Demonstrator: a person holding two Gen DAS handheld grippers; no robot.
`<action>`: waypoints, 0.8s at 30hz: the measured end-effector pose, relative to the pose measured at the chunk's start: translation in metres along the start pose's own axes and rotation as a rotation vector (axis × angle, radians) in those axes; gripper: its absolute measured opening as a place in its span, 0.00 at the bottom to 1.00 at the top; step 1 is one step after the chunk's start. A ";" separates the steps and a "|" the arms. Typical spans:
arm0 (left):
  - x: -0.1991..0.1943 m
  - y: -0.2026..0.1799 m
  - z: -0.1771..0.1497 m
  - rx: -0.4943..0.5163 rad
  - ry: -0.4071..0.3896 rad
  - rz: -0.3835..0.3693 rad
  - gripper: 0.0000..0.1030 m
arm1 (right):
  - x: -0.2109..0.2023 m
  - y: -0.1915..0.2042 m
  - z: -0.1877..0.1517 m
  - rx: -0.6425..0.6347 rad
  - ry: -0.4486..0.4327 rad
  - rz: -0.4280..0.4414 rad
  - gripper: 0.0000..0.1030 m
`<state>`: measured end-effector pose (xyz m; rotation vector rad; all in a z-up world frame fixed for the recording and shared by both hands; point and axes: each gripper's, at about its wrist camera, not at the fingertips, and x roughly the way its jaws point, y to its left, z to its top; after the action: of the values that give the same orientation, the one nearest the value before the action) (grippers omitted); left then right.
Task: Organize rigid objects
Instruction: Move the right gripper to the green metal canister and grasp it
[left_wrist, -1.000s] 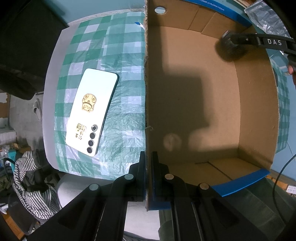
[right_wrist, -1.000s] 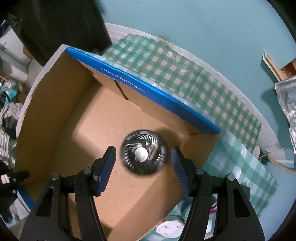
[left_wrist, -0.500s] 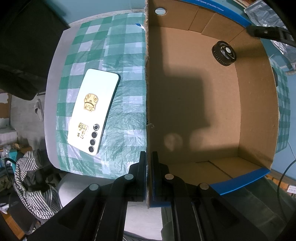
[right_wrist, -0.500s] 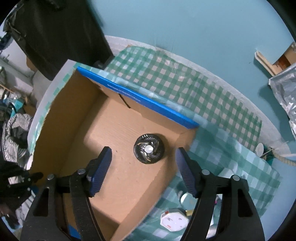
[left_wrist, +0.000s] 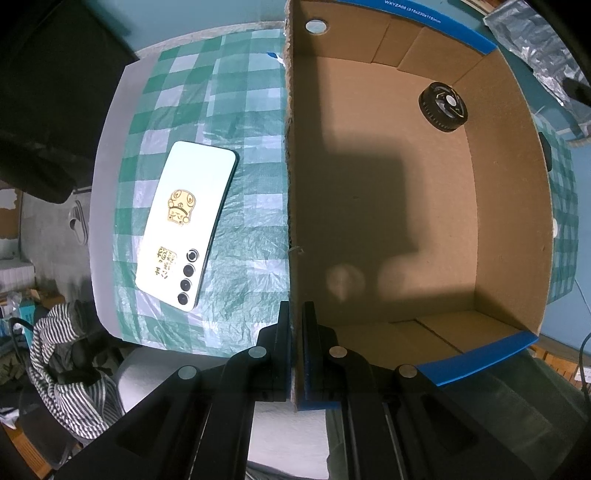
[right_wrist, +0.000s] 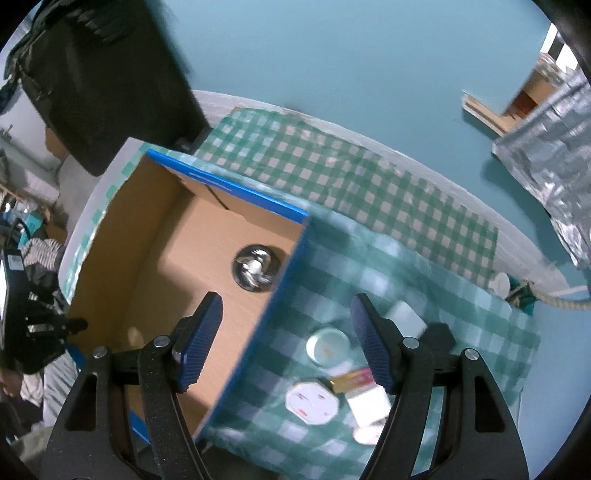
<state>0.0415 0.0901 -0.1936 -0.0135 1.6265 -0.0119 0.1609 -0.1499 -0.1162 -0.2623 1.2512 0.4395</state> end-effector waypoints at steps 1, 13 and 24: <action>0.000 0.000 0.000 -0.001 -0.001 0.000 0.05 | -0.002 -0.005 -0.003 0.010 0.002 -0.007 0.70; 0.001 0.001 0.001 -0.005 0.000 0.002 0.05 | 0.003 -0.039 -0.039 0.070 0.039 -0.017 0.70; -0.001 0.001 -0.003 -0.019 -0.002 0.009 0.05 | 0.057 -0.042 -0.054 0.041 0.101 -0.007 0.70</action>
<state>0.0388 0.0912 -0.1927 -0.0204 1.6243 0.0102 0.1481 -0.2000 -0.1882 -0.2563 1.3560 0.3979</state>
